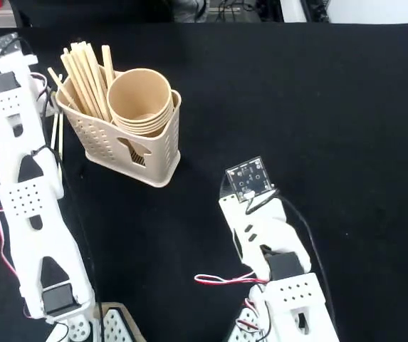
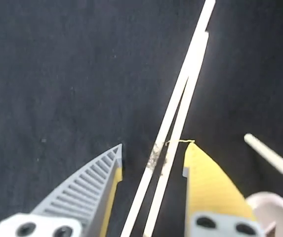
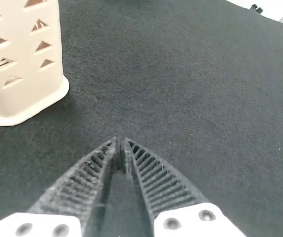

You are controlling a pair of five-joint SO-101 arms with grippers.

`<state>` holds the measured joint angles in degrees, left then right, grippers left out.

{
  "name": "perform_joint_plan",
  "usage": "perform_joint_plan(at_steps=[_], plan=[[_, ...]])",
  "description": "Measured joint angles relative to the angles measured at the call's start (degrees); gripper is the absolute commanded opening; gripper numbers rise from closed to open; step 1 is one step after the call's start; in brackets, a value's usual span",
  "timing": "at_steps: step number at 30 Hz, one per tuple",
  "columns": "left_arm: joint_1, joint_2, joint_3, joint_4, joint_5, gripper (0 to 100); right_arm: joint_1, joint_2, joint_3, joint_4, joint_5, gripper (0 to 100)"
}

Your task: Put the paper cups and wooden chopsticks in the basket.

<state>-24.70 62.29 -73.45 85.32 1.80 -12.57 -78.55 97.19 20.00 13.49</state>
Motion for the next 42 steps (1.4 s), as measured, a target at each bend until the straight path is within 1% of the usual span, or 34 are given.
perform_joint_plan(at_steps=[5,10,12,15,17,19,21,25,30,33,39,42], plan=[[0.0,6.0,-2.4,-4.5,-0.2,21,0.0,0.0,0.0,0.0,0.0,1.5],[0.6,9.0,-3.4,-5.2,-4.2,20,0.0,0.0,0.0,0.0,0.0,1.5],[0.6,9.1,-3.8,-5.2,-4.7,15,0.0,0.0,0.0,0.0,0.0,1.5],[0.7,9.3,-4.0,-5.0,-4.8,2,0.0,0.0,0.0,0.0,0.0,1.5],[1.1,9.5,-4.0,-4.7,-4.9,4,0.0,0.0,0.0,0.0,0.0,1.5],[1.3,9.6,-4.1,-4.7,-5.0,3,0.0,0.0,0.0,0.0,0.0,1.5],[1.1,9.6,-4.1,-4.5,-5.0,3,0.0,0.0,0.0,0.0,0.0,1.5],[0.0,9.6,-6.6,-0.7,-5.0,3,0.0,0.0,0.0,0.0,0.0,1.5],[-1.2,9.8,-17.1,10.8,-5.0,3,0.0,0.0,0.0,0.0,0.0,1.5],[-1.2,8.6,-18.8,14.2,-5.0,3,0.0,0.0,0.0,0.0,0.0,1.5],[-3.0,3.6,-19.4,15.4,-4.7,3,0.0,0.0,0.0,0.0,0.0,1.5],[-3.8,-1.4,-18.5,15.6,-2.6,3,0.0,0.0,0.0,0.0,0.0,1.5]])
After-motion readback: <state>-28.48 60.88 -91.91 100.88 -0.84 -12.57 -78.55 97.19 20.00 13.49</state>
